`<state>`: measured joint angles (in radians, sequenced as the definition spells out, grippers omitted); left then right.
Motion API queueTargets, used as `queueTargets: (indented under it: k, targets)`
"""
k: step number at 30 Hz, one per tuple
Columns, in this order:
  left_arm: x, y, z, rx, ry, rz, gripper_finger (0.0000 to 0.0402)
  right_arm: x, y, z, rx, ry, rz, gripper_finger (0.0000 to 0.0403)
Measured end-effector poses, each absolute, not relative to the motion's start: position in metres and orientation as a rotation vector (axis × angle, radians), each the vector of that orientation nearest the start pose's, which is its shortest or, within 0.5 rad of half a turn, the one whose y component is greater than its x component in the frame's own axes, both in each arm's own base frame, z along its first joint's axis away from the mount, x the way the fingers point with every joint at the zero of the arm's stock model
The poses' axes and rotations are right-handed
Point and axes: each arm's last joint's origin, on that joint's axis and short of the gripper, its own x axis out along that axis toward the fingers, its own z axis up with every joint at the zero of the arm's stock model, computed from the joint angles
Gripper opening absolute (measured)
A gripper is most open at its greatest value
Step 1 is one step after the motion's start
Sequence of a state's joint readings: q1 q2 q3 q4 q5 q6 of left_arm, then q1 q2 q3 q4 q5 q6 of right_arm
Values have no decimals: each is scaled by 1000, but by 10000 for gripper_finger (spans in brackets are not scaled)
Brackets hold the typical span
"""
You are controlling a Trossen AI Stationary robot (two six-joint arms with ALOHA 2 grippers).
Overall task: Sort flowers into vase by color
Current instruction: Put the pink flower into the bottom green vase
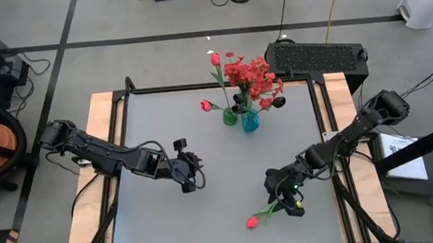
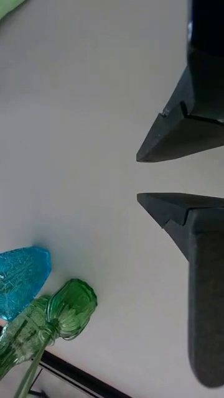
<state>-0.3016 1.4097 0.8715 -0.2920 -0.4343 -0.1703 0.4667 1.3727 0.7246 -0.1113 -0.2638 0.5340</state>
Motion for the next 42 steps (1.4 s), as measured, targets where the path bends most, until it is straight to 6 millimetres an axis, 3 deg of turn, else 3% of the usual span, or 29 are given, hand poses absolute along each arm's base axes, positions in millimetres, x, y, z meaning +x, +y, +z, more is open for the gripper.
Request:
queueTargets:
  k: [8,15,26,42]
  targets:
    - [273,-72,221,145,756,204,97,239,124,195,325,879,346,160]
    - [273,-72,221,146,756,207,97,227,121,185,230,1024,320,160]
    - [273,-72,221,147,756,207,97,213,138,178,8,1050,389,160]
    - [273,-72,221,146,756,208,97,224,154,128,-143,1170,415,160]
